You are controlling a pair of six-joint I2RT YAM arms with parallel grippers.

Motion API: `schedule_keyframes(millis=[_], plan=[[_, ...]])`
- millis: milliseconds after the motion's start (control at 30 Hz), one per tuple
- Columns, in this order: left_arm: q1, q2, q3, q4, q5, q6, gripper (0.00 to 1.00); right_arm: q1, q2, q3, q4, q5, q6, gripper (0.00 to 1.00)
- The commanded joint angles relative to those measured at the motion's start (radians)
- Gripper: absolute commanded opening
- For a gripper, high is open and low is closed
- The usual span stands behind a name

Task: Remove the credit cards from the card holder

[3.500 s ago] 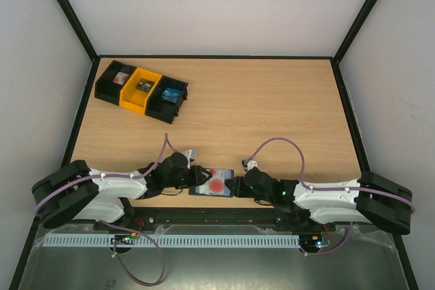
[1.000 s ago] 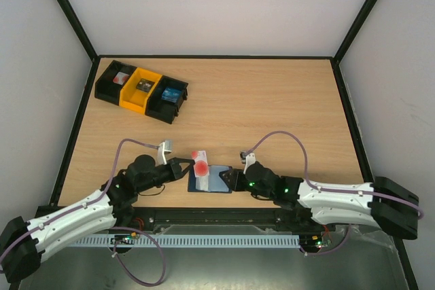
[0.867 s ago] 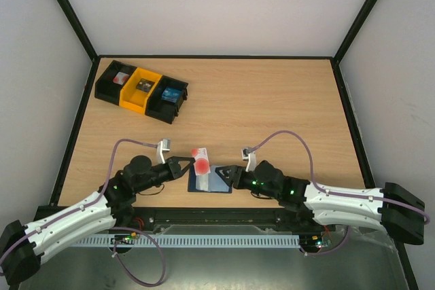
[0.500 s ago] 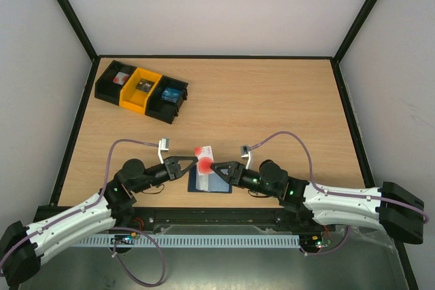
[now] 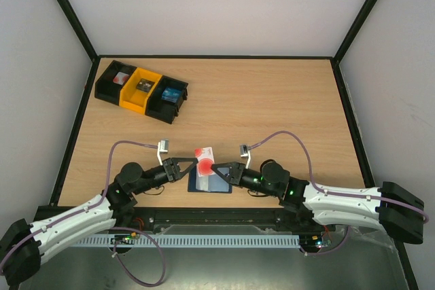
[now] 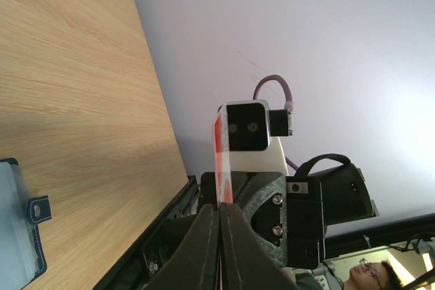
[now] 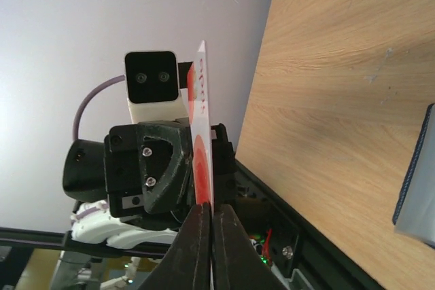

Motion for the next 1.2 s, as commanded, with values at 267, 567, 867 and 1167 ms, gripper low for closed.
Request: schedule_keyframes(millis=[267,567,867,1167], plan=[[0.005,-0.073,0.091,-0.215,0.071,0.127,0.55,0.006,-0.185,-0.017,-0.222,-0.120,-0.250,0.02],[0.006,-0.069,0.238,-0.510,0.182,0.319,0.56,0.006,-0.336,-0.031,-0.346,-0.277,-0.355,0.02],[0.006,-0.049,0.255,-0.518,0.280,0.374,0.47,0.006,-0.364,-0.049,-0.327,-0.298,-0.361,0.02],[0.005,-0.033,0.248,-0.477,0.316,0.386,0.15,0.006,-0.359,-0.057,-0.325,-0.294,-0.351,0.02]])
